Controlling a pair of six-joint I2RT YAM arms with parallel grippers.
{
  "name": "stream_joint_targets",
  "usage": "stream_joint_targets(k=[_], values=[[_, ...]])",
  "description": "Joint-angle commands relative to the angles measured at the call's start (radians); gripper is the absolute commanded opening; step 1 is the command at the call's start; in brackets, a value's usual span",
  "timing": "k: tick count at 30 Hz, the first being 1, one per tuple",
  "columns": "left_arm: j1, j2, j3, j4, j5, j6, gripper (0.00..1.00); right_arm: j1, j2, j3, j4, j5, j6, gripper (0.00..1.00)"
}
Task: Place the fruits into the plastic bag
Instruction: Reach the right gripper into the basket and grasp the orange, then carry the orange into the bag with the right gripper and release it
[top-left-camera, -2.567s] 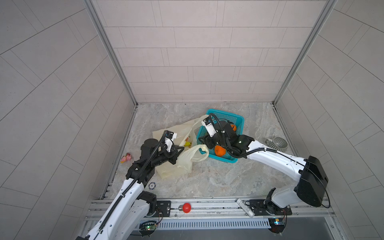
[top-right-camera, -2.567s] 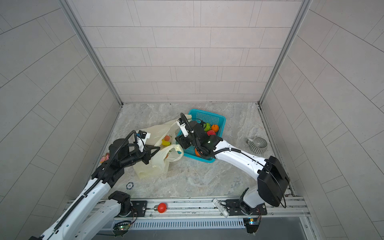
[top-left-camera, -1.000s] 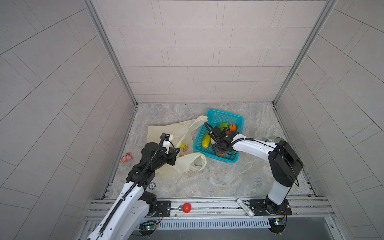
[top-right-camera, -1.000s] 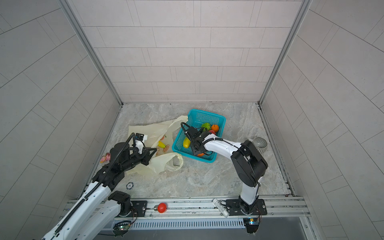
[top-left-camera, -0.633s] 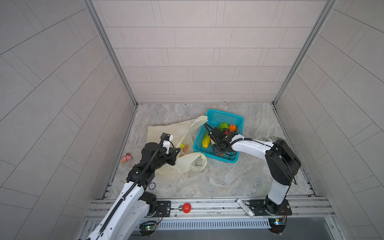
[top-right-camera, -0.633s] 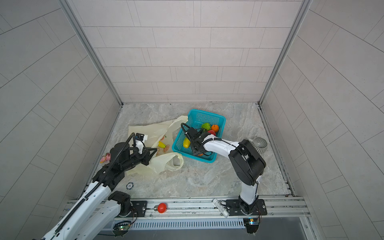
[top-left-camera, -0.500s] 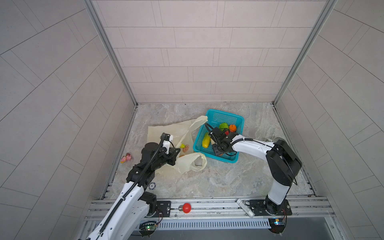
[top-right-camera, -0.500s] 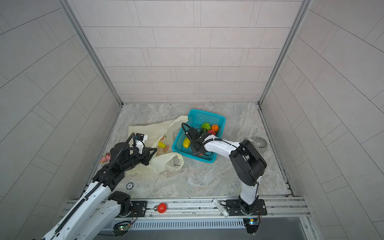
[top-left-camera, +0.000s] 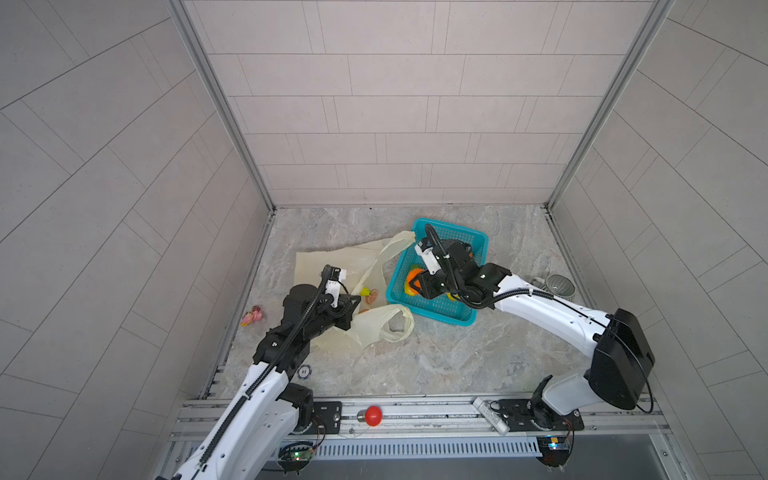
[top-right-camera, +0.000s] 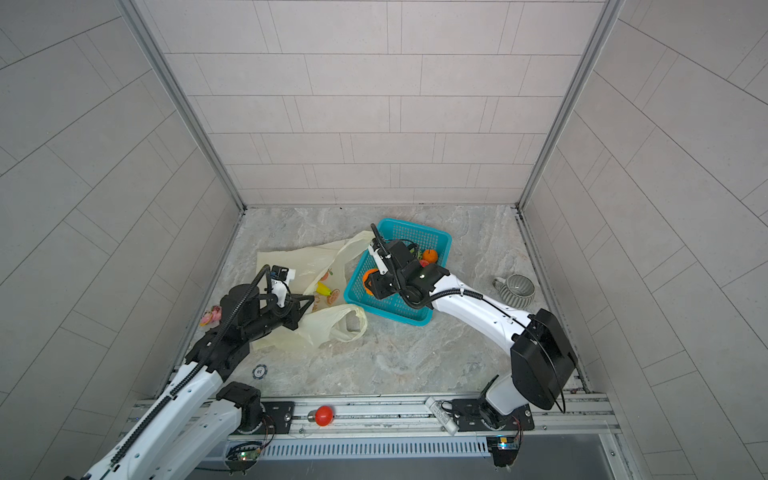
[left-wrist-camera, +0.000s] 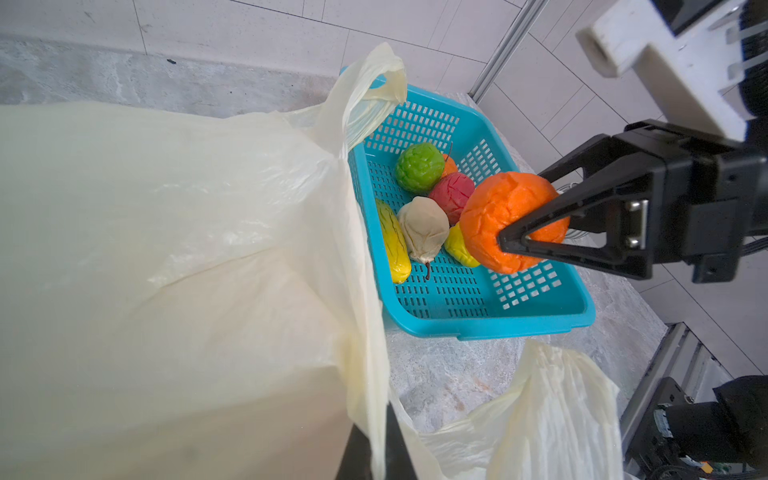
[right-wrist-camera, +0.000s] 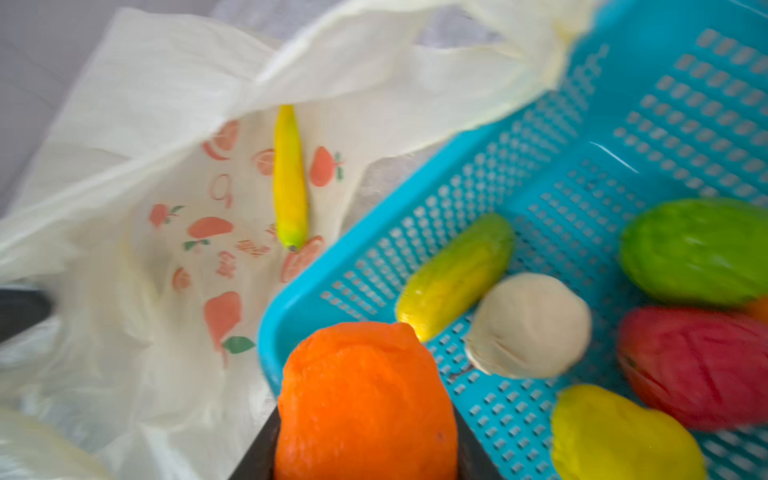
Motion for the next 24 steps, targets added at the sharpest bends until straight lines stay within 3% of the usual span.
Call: stream_joint_targets(k=[1, 20, 23, 24], values=[[-0.003, -0.019, -0.012, 0.023, -0.011, 0.013, 0.0, 0.041, 0.07, 0.06, 0.076, -0.14, -0.034, 0.38], [-0.004, -0.046, -0.031, 0.052, -0.002, 0.007, 0.0, 0.116, 0.554, 0.483, 0.116, -0.292, 0.019, 0.43], [-0.003, -0.045, -0.033, 0.053, -0.002, 0.005, 0.0, 0.138, 0.585, 0.505, 0.122, -0.298, 0.015, 0.48], [-0.003, -0.044, -0.033, 0.051, -0.002, 0.006, 0.0, 0.145, 0.589, 0.506, 0.125, -0.307, 0.014, 0.53]])
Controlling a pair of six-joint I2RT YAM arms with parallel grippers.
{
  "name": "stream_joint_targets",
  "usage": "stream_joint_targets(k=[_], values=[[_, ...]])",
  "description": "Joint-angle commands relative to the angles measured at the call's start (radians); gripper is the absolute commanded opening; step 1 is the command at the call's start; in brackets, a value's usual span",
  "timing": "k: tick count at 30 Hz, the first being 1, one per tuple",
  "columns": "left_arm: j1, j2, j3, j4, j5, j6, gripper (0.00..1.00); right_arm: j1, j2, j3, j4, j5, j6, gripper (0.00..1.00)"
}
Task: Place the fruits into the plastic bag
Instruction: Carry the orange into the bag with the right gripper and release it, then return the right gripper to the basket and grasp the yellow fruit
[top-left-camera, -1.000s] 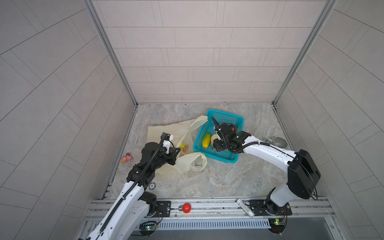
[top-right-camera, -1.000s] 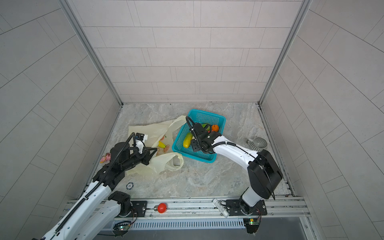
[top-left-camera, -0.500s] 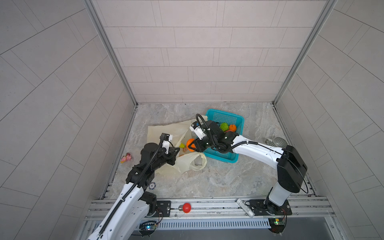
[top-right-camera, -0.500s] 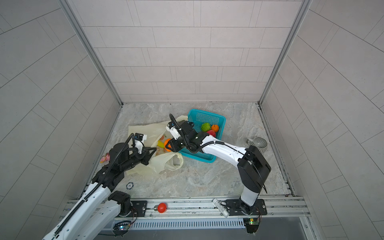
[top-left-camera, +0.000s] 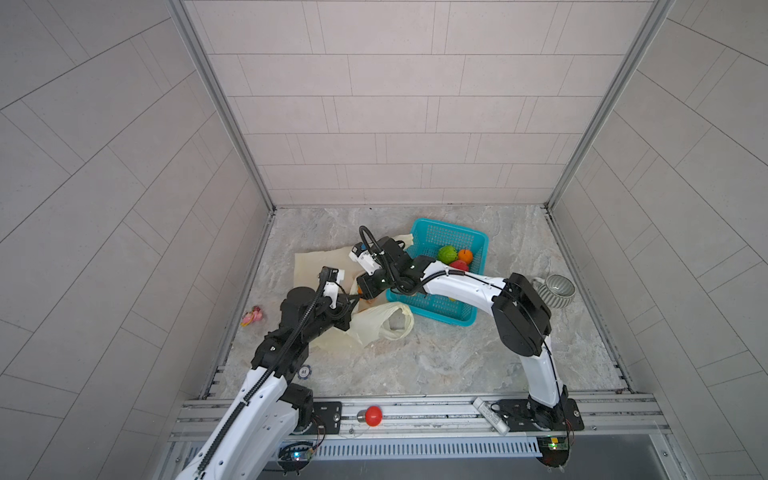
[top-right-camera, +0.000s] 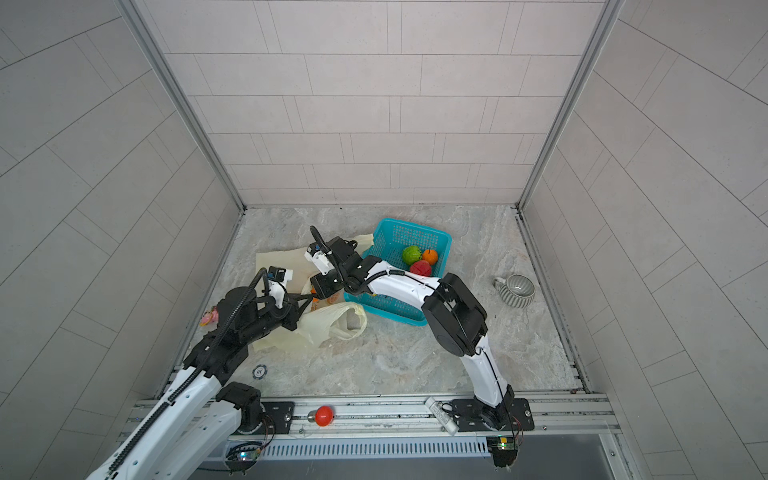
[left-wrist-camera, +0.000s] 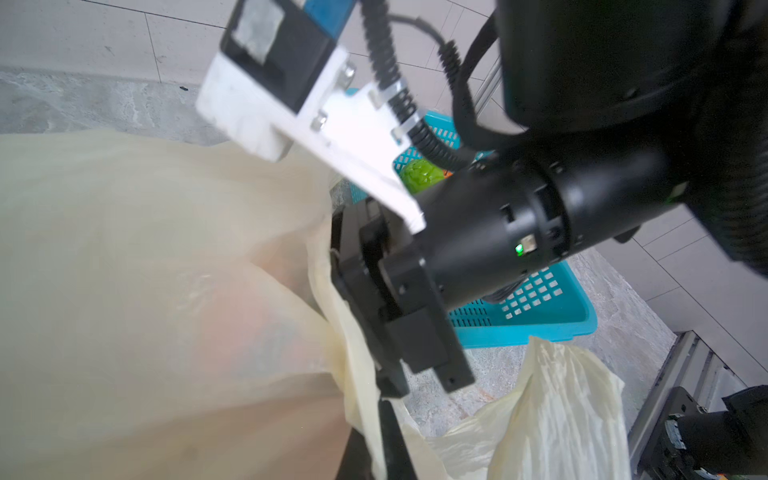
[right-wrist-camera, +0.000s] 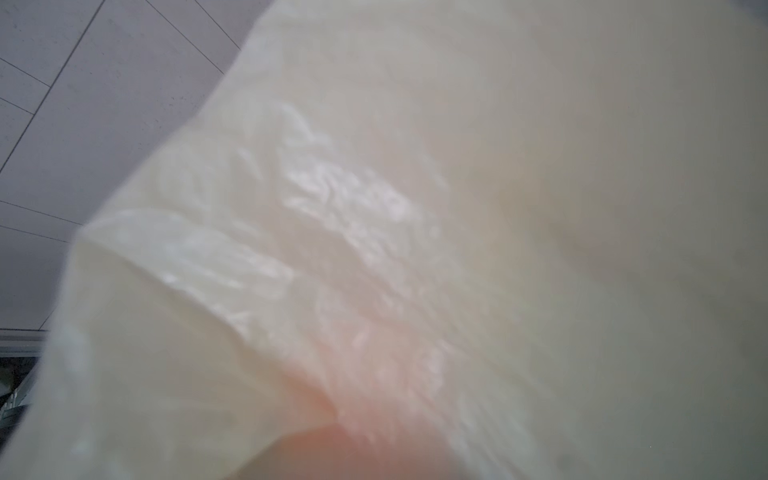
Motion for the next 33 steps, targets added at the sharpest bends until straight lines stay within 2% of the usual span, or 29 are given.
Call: stream_joint_targets(k=[1, 4, 5, 6, 12, 20, 26, 33], values=[[-0.003, -0.007, -0.016, 0.028, 0.012, -0.001, 0.0, 0.031, 0.004, 0.023, 0.024, -0.056, 0.002, 0.58], [-0.003, -0.007, -0.016, 0.029, 0.011, 0.002, 0.0, 0.036, -0.01, 0.002, 0.039, -0.089, -0.004, 0.72], [-0.003, -0.005, -0.018, 0.029, 0.01, 0.0, 0.0, 0.035, -0.021, -0.008, 0.043, -0.087, -0.011, 0.97], [-0.003, -0.005, -0.018, 0.029, 0.01, 0.0, 0.0, 0.033, -0.032, -0.019, 0.043, -0.074, -0.018, 0.99], [-0.003, -0.006, -0.017, 0.027, 0.008, 0.0, 0.0, -0.002, -0.149, -0.112, 0.043, 0.009, -0.032, 0.98], [-0.003, -0.001, -0.018, 0.026, 0.005, 0.007, 0.0, -0.022, -0.405, -0.296, 0.037, 0.28, -0.116, 0.98], [-0.003, -0.013, -0.018, 0.02, -0.004, 0.013, 0.0, -0.058, -0.508, -0.364, -0.019, 0.43, -0.134, 0.97], [-0.003, -0.016, -0.019, 0.021, -0.009, 0.013, 0.0, -0.156, -0.672, -0.535, 0.009, 0.582, -0.052, 0.97]])
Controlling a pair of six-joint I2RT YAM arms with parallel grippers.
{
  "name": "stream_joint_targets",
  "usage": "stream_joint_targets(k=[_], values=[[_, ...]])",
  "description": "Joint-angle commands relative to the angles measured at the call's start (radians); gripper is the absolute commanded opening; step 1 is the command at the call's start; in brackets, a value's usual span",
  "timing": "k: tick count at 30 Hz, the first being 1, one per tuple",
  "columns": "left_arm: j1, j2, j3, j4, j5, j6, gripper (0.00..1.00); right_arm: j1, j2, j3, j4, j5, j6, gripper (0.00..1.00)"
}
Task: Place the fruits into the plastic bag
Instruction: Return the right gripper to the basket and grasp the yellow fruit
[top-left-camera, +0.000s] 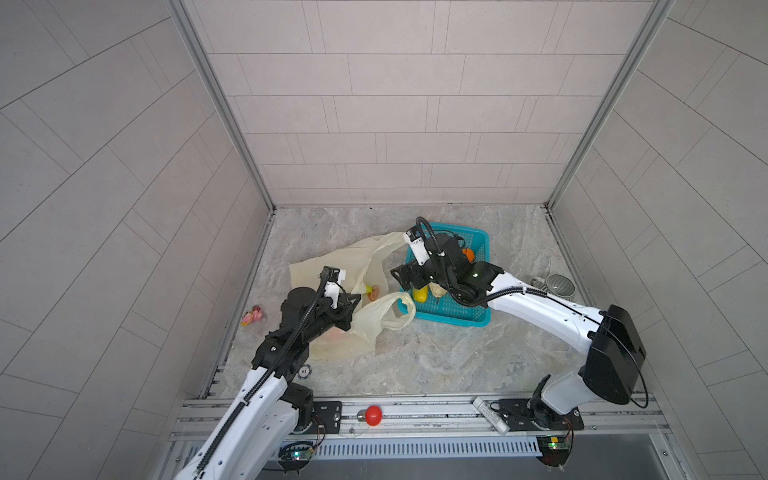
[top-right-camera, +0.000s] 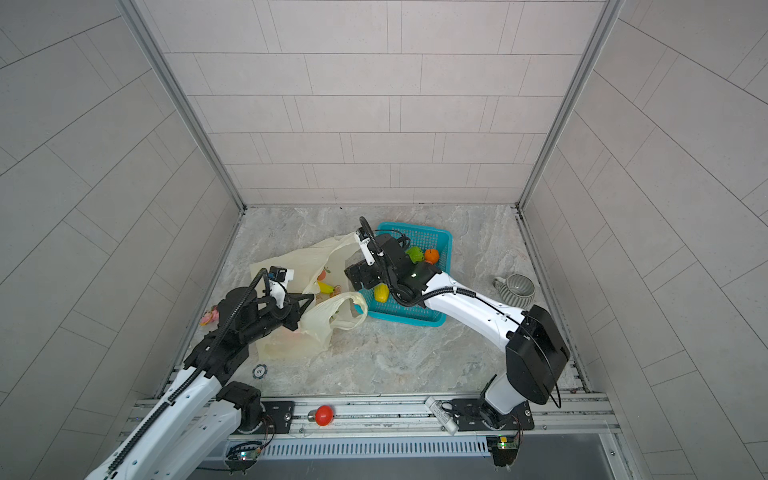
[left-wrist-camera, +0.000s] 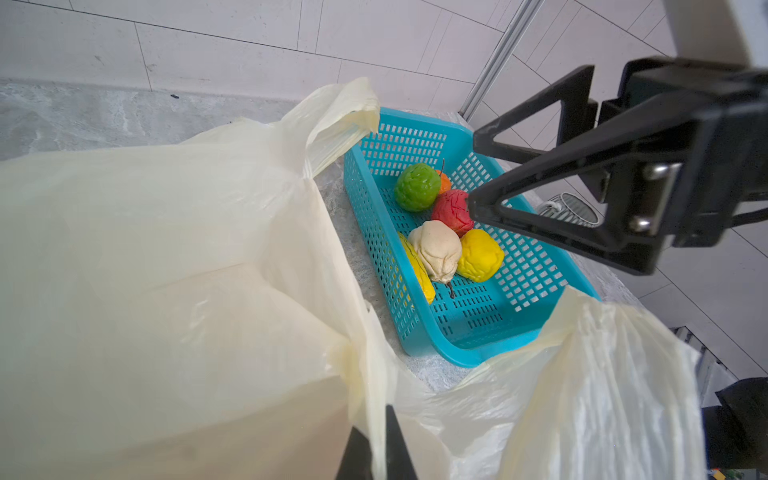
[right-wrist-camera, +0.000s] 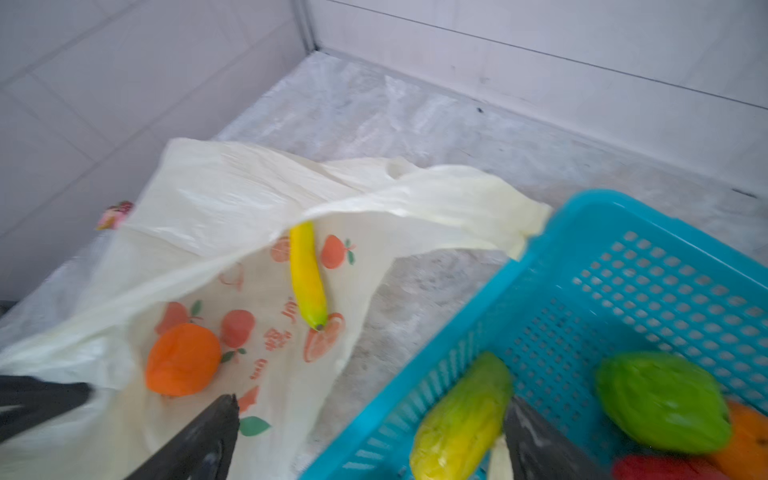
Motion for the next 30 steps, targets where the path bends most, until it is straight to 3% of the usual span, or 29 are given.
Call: stream_joint_targets(k=[1, 7, 14, 30], values=[[0.001, -0.013, -0.013, 0.0, -0.007, 0.011, 0.0, -0.046, -0.098, -0.081, 0.002, 0.131, 0.051, 0.96], [0.002, -0.016, -0.015, 0.001, -0.009, 0.013, 0.0, -0.166, -0.154, -0.175, -0.065, 0.193, 0.146, 0.94], [0.002, -0.014, -0.016, 0.007, -0.011, 0.011, 0.0, -0.186, -0.121, -0.186, -0.182, 0.174, 0.08, 0.92], [0.002, -0.02, -0.018, 0.006, -0.014, 0.013, 0.0, -0.204, 0.175, 0.004, -0.5, 0.166, 0.092, 0.95]])
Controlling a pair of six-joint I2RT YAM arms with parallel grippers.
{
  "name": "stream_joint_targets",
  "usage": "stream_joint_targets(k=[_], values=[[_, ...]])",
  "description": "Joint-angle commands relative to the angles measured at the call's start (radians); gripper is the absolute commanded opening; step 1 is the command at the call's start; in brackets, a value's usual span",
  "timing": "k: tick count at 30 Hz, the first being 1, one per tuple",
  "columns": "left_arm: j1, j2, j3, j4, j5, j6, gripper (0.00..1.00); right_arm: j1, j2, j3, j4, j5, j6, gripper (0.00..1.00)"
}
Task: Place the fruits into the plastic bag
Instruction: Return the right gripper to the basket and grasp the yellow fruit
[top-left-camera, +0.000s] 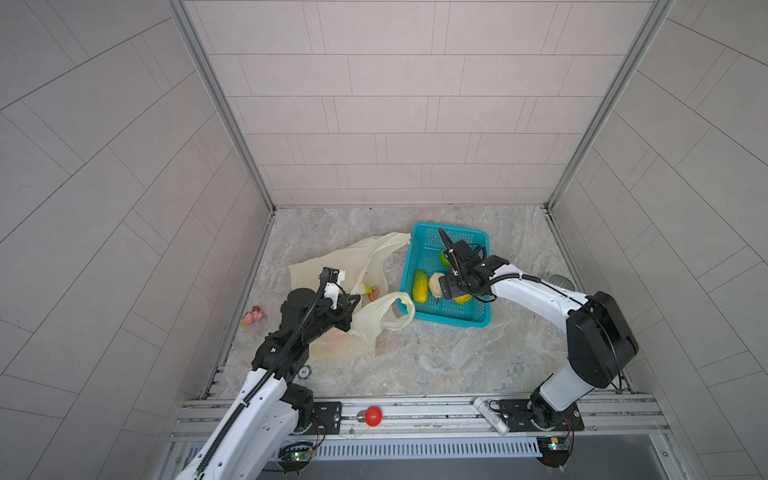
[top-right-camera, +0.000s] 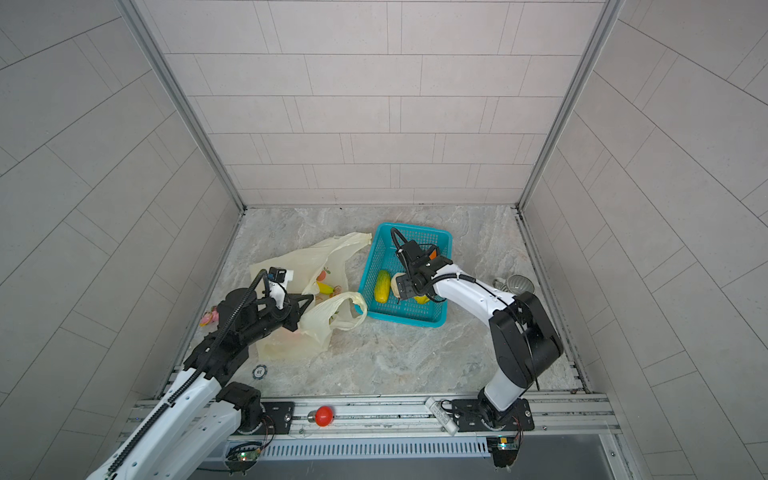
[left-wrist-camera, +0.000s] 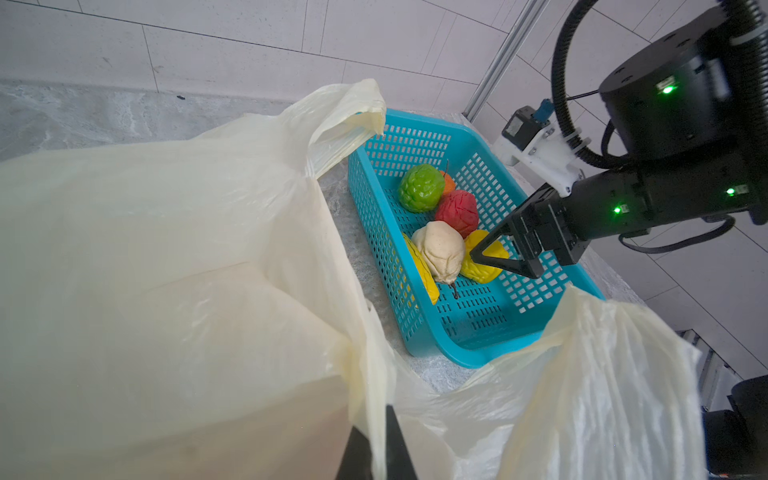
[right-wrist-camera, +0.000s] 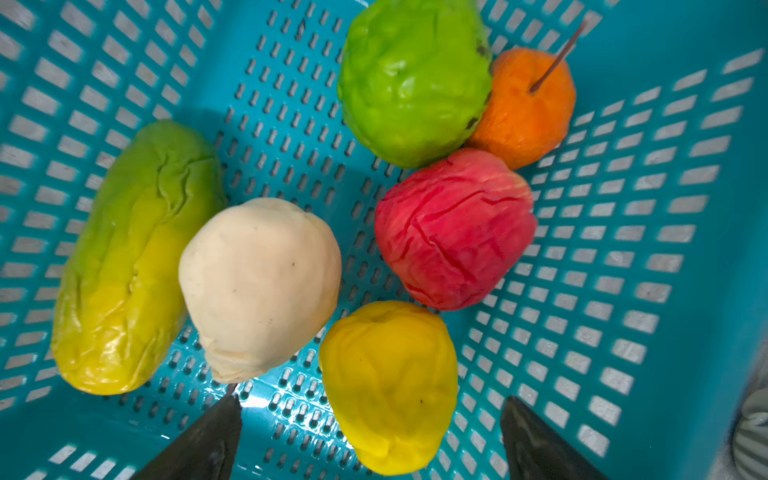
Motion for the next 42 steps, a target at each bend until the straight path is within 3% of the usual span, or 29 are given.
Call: stream_joint_targets(k=[1, 11, 22, 29, 34, 42], values=[[0.002, -0.016, -0.013, 0.005, -0.006, 0.013, 0.0, -0.01, 0.035, 0.021, -0.097, 0.013, 0.002, 0.95], [0.002, -0.018, -0.014, 0.003, -0.01, 0.015, 0.0, -0.024, 0.105, -0.002, -0.049, -0.018, -0.018, 0.93], [0.002, -0.018, -0.013, -0.001, -0.016, 0.015, 0.0, -0.023, 0.083, -0.038, -0.003, -0.018, 0.018, 0.61], [0.002, -0.023, -0.014, 0.002, -0.013, 0.015, 0.0, -0.025, -0.056, -0.045, -0.023, -0.009, 0.044, 0.53], [0.002, -0.024, -0.016, 0.006, -0.015, 0.016, 0.0, -0.004, -0.165, 0.001, 0.006, -0.118, 0.023, 0.53], [0.002, -0.04, -0.01, -0.004, -0.04, 0.031, 0.0, 0.105, -0.163, 0.013, 0.349, -0.407, 0.017, 0.53]])
